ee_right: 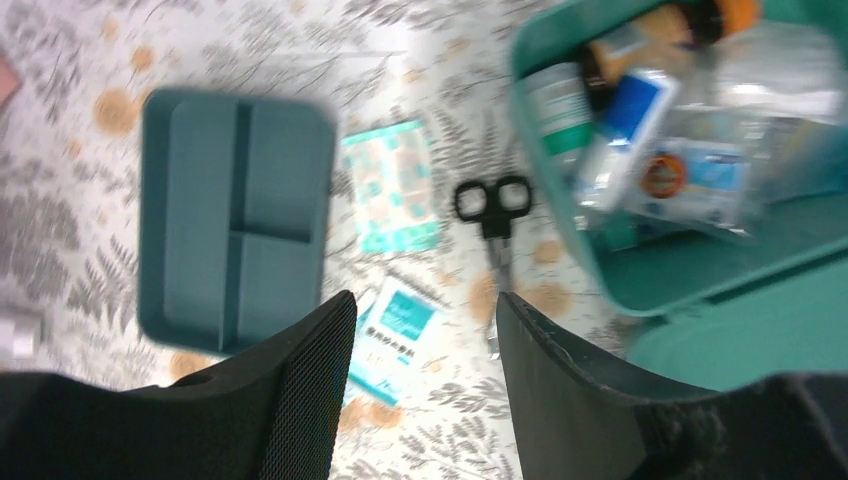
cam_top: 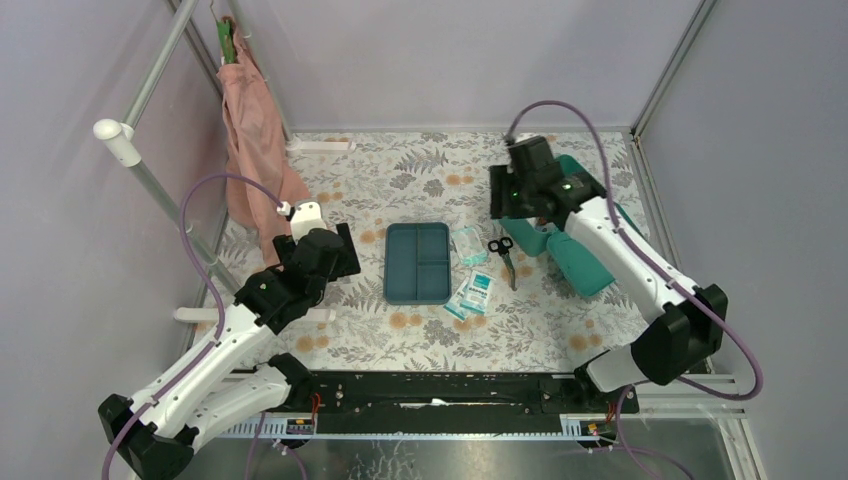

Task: Organize the medicine kit

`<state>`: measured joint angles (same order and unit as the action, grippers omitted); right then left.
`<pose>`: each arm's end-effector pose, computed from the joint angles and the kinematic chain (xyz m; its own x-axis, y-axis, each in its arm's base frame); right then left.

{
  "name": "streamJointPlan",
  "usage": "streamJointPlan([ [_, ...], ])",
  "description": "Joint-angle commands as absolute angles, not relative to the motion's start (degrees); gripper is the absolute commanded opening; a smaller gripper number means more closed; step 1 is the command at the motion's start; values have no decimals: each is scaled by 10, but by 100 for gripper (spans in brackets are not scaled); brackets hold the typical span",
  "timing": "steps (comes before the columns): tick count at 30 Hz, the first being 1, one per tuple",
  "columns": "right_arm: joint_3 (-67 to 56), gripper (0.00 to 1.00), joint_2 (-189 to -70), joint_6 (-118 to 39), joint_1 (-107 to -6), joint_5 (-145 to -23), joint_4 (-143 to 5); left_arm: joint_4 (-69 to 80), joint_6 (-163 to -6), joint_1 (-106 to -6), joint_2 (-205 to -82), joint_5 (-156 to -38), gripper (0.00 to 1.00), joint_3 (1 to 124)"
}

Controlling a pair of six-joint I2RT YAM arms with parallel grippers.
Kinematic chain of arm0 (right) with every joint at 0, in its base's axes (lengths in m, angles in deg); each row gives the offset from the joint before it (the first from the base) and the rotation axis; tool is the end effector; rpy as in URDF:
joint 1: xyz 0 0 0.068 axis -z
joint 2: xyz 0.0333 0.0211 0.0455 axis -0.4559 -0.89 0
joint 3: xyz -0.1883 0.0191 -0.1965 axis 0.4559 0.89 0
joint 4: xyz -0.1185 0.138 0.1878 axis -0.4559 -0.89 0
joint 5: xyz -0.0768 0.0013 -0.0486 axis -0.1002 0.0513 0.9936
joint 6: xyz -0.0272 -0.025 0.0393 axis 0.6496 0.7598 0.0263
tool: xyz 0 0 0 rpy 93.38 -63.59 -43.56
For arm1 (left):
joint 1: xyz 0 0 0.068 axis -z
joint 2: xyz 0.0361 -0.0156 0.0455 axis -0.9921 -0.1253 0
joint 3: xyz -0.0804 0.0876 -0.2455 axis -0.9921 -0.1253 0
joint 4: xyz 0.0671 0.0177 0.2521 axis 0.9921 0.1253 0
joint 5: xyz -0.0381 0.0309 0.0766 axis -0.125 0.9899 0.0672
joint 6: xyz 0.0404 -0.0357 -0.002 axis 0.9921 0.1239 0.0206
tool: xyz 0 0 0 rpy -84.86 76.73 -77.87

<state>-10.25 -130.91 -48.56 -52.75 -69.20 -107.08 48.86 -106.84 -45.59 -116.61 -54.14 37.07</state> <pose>0.2874 0.1329 0.3524 -0.6660 -0.0180 -0.7458 -0.1667 0.9780 0.1252 0.1449 -0.0847 0.2954 -0.5348 -0.1700 -0.8277 -0.1645 0.9818 -0.0954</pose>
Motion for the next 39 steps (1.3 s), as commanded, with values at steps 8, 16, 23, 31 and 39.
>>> streamJointPlan([
  [8, -83, 59, -1411, -482, -611, -734, -1047, 481, -1063, -451, -1168, -547, 99, 364],
  [16, -95, 77, -1509, -453, -611, -716, -1022, 481, -1062, -448, -1172, -549, 99, 364],
  [23, -135, 72, -1573, -427, -587, -720, -1017, 480, -1062, -446, -1174, -550, 99, 364],
  [31, -170, 58, -1611, -398, -541, -788, -1009, 477, -1060, -446, -1177, -553, 99, 363],
  [39, -190, 53, -1652, -355, -521, -837, -1009, 477, -1059, -445, -1181, -555, 99, 363],
])
